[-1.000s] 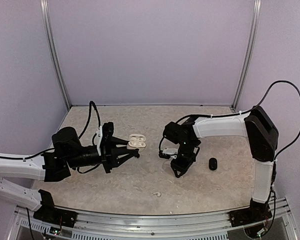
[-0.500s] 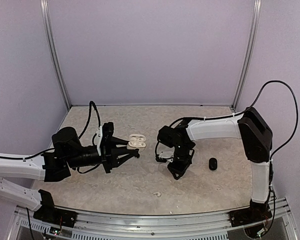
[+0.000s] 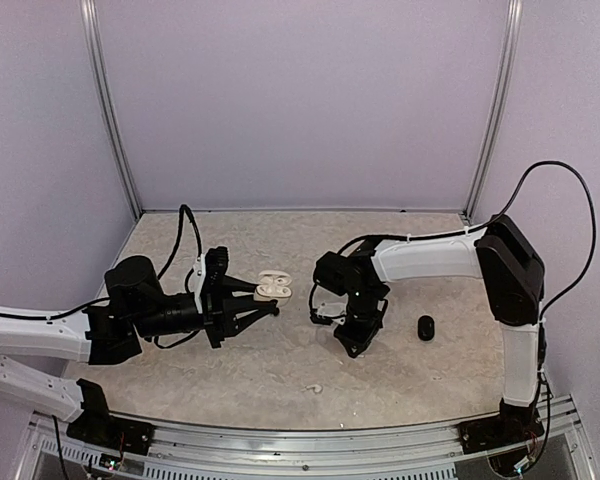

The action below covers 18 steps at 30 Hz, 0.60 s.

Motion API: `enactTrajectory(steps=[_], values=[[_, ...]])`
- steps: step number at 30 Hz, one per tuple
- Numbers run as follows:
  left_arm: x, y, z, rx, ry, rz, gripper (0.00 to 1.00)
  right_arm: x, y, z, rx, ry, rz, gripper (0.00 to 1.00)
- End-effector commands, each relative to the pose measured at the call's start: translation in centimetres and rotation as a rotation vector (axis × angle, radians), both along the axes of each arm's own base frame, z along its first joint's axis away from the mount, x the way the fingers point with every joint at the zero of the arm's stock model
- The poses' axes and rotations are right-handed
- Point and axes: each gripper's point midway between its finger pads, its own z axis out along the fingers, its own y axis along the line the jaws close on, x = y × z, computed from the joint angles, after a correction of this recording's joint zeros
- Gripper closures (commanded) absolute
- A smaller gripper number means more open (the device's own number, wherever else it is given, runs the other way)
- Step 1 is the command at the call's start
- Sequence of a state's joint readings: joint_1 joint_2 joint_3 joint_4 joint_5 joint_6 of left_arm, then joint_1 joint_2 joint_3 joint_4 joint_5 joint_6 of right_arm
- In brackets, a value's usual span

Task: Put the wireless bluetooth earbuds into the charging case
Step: Pick up the left earbud from the center of the board.

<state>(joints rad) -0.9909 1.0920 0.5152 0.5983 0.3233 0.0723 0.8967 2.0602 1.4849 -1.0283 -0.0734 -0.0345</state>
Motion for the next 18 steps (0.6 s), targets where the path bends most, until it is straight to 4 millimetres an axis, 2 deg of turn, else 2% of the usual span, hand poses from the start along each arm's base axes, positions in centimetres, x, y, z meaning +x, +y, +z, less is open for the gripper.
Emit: enactTrajectory(steps=[1, 7, 12, 18], values=[[0.0, 0.3, 0.7, -0.030, -0.024, 0.016, 0.88, 0.6, 2.2, 2.5, 0.143, -0.033, -0.014, 0.80], [0.6, 0.7, 0.9, -0.058, -0.021, 0.038, 0.88, 3.5, 3.2, 6.7, 0.328, -0.135, -0.077, 0.83], [1.5, 1.2, 1.3, -0.088, -0.054, 0.098, 0.88, 5.9, 3.6, 11.2, 0.476, -0.262, -0.123, 0.83], [2.7, 1.8, 2.0, -0.116, -0.146, 0.187, 0.88, 7.1, 4.7, 19.3, 0.716, -0.455, -0.097, 0.83]])
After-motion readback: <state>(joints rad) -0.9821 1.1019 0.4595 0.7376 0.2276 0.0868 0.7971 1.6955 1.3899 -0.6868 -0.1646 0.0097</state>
